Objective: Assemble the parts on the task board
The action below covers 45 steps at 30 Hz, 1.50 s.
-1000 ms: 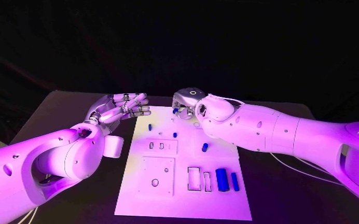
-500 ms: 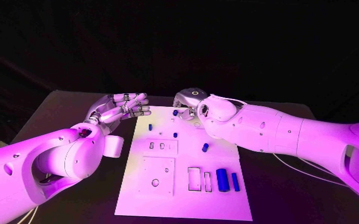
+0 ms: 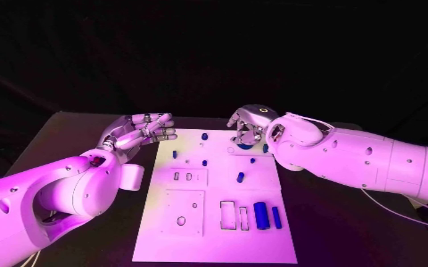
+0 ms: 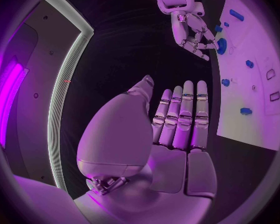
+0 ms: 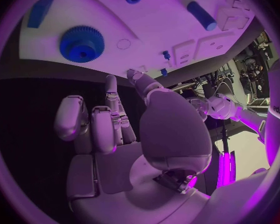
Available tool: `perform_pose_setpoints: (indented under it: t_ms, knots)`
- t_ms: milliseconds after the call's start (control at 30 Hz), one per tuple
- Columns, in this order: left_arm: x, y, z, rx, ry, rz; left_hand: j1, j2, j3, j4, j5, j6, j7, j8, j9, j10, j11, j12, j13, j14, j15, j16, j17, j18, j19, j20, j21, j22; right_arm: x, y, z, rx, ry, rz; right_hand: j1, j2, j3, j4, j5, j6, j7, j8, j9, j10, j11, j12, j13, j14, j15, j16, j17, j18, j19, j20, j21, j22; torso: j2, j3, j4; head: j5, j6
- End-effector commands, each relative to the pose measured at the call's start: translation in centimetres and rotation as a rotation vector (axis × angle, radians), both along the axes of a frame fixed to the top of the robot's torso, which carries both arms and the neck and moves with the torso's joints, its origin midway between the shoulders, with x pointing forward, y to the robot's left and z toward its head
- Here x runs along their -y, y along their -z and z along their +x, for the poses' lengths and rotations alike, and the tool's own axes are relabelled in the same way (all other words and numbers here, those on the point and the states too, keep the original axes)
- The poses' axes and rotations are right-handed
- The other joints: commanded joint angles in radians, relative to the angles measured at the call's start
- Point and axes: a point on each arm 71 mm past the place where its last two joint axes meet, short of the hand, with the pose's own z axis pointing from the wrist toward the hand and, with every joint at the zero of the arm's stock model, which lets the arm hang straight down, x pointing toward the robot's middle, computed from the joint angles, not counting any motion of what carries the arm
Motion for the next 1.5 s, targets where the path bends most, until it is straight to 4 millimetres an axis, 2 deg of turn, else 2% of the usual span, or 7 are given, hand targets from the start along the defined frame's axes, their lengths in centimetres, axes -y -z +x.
perform_pose_setpoints:
  t_ms: [33, 133, 200, 267, 400, 600, 1500]
  knots:
    - [0.3, -0.1, 0.0, 0.008, 0.024, -0.007, 0.009, 0.002, -0.002, -0.006, -0.006, 0.001, 0.005, -0.007, -0.001, -0.003, 0.004, -0.005, -0.001, 0.001, 0.007, -0.006, 0.001, 0.005, 0.007, 0.0, 0.004, 0.001, 1.1, 0.2, -0.2, -0.081, 0.034, 0.055, 0.009, -0.004, -0.08, 0.029, 0.025, -0.014, -0.008, 0.015, 0.005, 0.007, -0.011, 0.094, 0.077, 0.035, -0.007, 0.007, 0.008, -0.01, 0.004, -0.014, 0.006, 0.012, 0.0, 0.0013, -0.0072, -0.007, 0.002]
    - [0.3, -0.1, 0.0, 0.007, 0.025, -0.007, 0.009, 0.002, -0.002, -0.006, -0.006, 0.001, 0.005, -0.007, -0.001, -0.003, 0.004, -0.005, -0.001, 0.001, 0.007, -0.006, 0.001, 0.005, 0.007, 0.0, 0.004, 0.001, 2.3, 0.3, -0.1, -0.117, 0.064, 0.052, 0.044, 0.001, -0.161, 0.057, 0.056, -0.026, -0.012, 0.033, 0.013, -0.03, -0.014, 0.275, 0.235, 0.048, -0.014, 0.041, 0.071, -0.017, 0.025, -0.019, 0.025, 0.045, 0.001, 0.0025, -0.0074, -0.007, 0.002]
    - [0.3, -0.1, 0.0, 0.007, 0.026, -0.007, 0.009, 0.002, -0.002, -0.006, -0.006, 0.001, 0.005, -0.007, -0.001, -0.003, 0.004, -0.005, -0.001, 0.001, 0.007, -0.006, 0.001, 0.005, 0.007, 0.0, 0.004, 0.001, 3.0, 0.5, 0.0, -0.14, 0.082, 0.047, 0.071, 0.002, -0.216, 0.087, 0.061, -0.041, -0.01, 0.051, 0.02, -0.07, -0.01, 0.566, 0.522, 0.056, -0.009, 0.069, 0.124, -0.022, 0.039, -0.016, 0.038, 0.068, 0.001, 0.0017, -0.0053, -0.009, 0.003]
    - [0.3, -0.1, 0.0, 0.006, 0.026, -0.007, 0.009, 0.002, -0.002, -0.006, -0.006, 0.001, 0.005, -0.007, -0.001, -0.003, 0.004, -0.005, -0.001, 0.001, 0.007, -0.006, 0.001, 0.005, 0.007, 0.0, 0.004, 0.001, 3.5, 0.7, 0.1, -0.161, 0.097, 0.045, 0.095, 0.025, -0.24, 0.123, 0.076, -0.054, -0.005, 0.071, 0.027, -0.069, -0.004, 0.78, 0.747, 0.064, -0.005, 0.095, 0.177, -0.026, 0.053, -0.01, 0.052, 0.094, 0.001, 0.0009, -0.0056, -0.01, 0.002]
    - [0.3, -0.1, 0.0, 0.005, 0.027, -0.007, 0.009, 0.002, -0.002, -0.006, -0.006, 0.001, 0.005, -0.007, -0.001, -0.003, 0.004, -0.005, -0.001, 0.001, 0.007, -0.006, 0.001, 0.005, 0.007, 0.0, 0.004, 0.001, 3.9, 0.9, 0.4, -0.189, 0.111, 0.036, 0.122, 0.031, -0.269, 0.163, 0.079, -0.074, 0.001, 0.093, 0.034, -0.04, 0.002, 0.928, 0.907, 0.07, 0.003, 0.114, 0.218, -0.029, 0.063, -0.003, 0.063, 0.115, 0.002, 0.0002, -0.0061, -0.008, -0.001]
    - [0.3, -0.1, 0.0, 0.005, 0.028, -0.007, 0.009, 0.002, -0.002, -0.006, -0.006, 0.001, 0.005, -0.007, -0.001, -0.003, 0.004, -0.005, -0.001, 0.001, 0.007, -0.006, 0.001, 0.005, 0.007, 0.0, 0.004, 0.001, 4.0, 1.3, 0.8, -0.207, 0.122, 0.019, 0.131, 0.03, -0.288, 0.186, 0.084, -0.085, 0.004, 0.105, 0.038, -0.029, 0.006, 0.967, 0.949, 0.071, 0.006, 0.119, 0.23, -0.029, 0.066, -0.001, 0.065, 0.122, 0.001, 0.0007, -0.0044, -0.006, -0.005]
    - [0.2, -0.1, 0.0, 0.006, 0.021, -0.005, 0.01, 0.003, -0.003, -0.007, -0.006, 0.001, 0.004, -0.009, -0.001, -0.003, 0.003, -0.007, -0.001, 0.0, 0.007, -0.008, 0.001, 0.005, 0.007, 0.0, 0.004, 0.001, 4.1, 2.7, 1.8, -0.237, 0.144, -0.013, 0.146, 0.042, -0.296, 0.204, 0.091, -0.082, 0.003, 0.124, 0.044, -0.007, 0.005, 1.009, 0.999, 0.073, 0.006, 0.125, 0.243, -0.03, 0.069, 0.0, 0.068, 0.13, 0.001, 0.0, -0.005, -0.005, -0.014]
